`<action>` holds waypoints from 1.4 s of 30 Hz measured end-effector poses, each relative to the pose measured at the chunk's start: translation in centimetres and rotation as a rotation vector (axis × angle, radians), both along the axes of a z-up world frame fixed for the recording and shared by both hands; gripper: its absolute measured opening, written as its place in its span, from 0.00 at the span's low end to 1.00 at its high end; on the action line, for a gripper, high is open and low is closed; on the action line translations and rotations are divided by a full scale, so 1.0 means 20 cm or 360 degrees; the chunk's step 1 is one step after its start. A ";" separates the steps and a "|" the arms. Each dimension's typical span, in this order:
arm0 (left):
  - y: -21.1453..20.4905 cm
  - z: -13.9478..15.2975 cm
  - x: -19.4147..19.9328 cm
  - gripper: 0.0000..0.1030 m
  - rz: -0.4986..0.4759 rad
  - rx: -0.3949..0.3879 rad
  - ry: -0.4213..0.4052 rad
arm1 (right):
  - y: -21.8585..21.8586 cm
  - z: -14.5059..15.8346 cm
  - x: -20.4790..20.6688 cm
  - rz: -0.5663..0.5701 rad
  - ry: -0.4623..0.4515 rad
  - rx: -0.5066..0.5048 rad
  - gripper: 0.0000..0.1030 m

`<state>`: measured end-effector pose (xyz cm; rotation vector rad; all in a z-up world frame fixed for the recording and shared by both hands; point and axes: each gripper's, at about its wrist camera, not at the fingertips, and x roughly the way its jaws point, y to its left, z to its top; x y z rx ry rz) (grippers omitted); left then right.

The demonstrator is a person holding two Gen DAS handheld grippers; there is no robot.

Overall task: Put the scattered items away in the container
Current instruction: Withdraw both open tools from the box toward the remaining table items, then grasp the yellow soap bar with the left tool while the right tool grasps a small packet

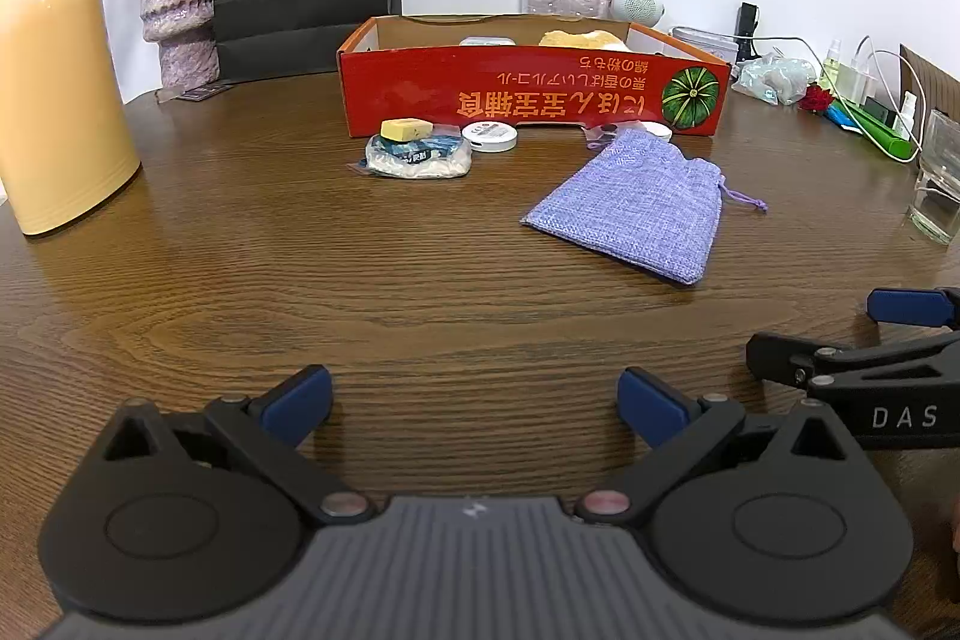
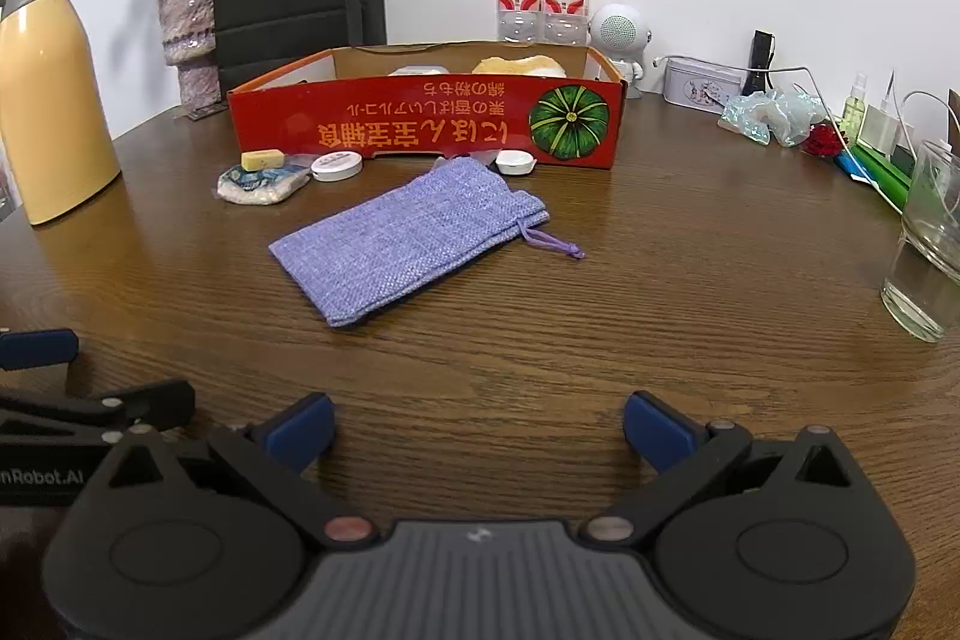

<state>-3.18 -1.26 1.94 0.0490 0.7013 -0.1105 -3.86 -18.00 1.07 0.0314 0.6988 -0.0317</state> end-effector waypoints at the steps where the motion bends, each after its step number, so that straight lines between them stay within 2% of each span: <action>1: 0.00 0.00 0.00 1.00 -0.0002 -0.0002 0.0000 | 0.00 0.00 0.00 0.0000 0.0000 0.0000 1.00; 5: 0.04 0.01 -0.02 1.00 -0.0082 0.0019 -0.0012 | -0.01 0.00 -0.01 0.0040 -0.0002 0.0011 1.00; 7: 0.13 0.03 -0.03 1.00 -0.0116 0.0175 -0.0082 | -0.04 0.02 -0.01 0.0098 0.0010 0.0049 0.95; 9: 0.25 0.05 -0.02 1.00 -0.0108 0.0403 -0.0196 | -0.10 0.06 0.00 0.0146 0.0022 0.0081 0.88; 10: 0.31 0.07 0.02 1.00 -0.0108 0.0515 -0.0252 | -0.13 0.08 0.02 0.0154 0.0014 0.0071 0.87; 11: 0.36 0.10 0.07 1.00 -0.0104 0.0593 -0.0288 | -0.15 0.11 0.05 0.0153 -0.0003 0.0039 0.87; 12: 0.40 0.13 0.13 1.00 -0.0088 0.0608 -0.0312 | -0.18 0.14 0.09 0.0145 -0.0020 -0.0005 0.88; 13: 0.43 0.18 0.19 1.00 -0.0066 0.0551 -0.0340 | -0.19 0.16 0.15 0.0131 -0.0033 -0.0042 0.88; 15: 0.47 0.26 0.34 1.00 -0.0046 0.0298 -0.0346 | -0.21 0.20 0.30 0.0114 -0.0055 -0.0076 0.85; 17: 0.45 0.28 0.50 1.00 -0.0077 0.0037 -0.0278 | -0.19 0.21 0.44 0.0145 -0.0071 -0.0057 0.83; 19: 0.37 0.24 0.64 1.00 -0.0142 -0.0106 -0.0204 | -0.16 0.21 0.58 0.0184 -0.0053 -0.0024 0.77; 21: 0.27 0.17 0.76 1.00 -0.0195 -0.0128 -0.0145 | -0.12 0.20 0.69 0.0214 -0.0034 -0.0002 0.71; 25: 0.19 0.07 0.90 1.00 -0.0157 -0.0046 -0.0121 | -0.07 0.18 0.79 0.0286 -0.0042 0.0024 0.69; 29: 0.21 0.03 0.98 0.98 -0.0218 -0.0194 -0.0091 | -0.07 0.12 0.83 0.0300 -0.0021 0.0036 0.69; 31: 0.20 0.02 1.00 0.90 -0.0214 -0.0190 -0.0061 | -0.09 0.08 0.85 0.0278 0.0016 0.0075 0.56; 33: 0.20 0.01 0.99 0.67 -0.0217 -0.0146 -0.0047 | -0.09 0.06 0.83 0.0294 -0.0017 0.0053 0.47; 35: 0.21 0.01 0.95 0.61 -0.0266 -0.0165 -0.0059 | -0.07 0.06 0.79 0.0359 -0.0009 -0.0011 0.39; 37: 0.23 0.01 0.92 0.61 -0.0288 -0.0239 -0.0062 | -0.07 0.07 0.76 0.0440 0.0008 -0.0037 0.29; 38: 0.23 0.02 0.91 0.63 -0.0281 -0.0262 -0.0065 | -0.07 0.08 0.74 0.0462 0.0011 -0.0044 0.29; 40: 0.24 0.02 0.93 0.72 -0.0268 -0.0302 -0.0058 | -0.10 0.08 0.73 0.0481 0.0028 -0.0005 0.29; 42: 0.26 0.02 0.96 0.74 -0.0282 -0.0336 -0.0029 | -0.13 0.08 0.73 0.0476 0.0034 0.0053 0.30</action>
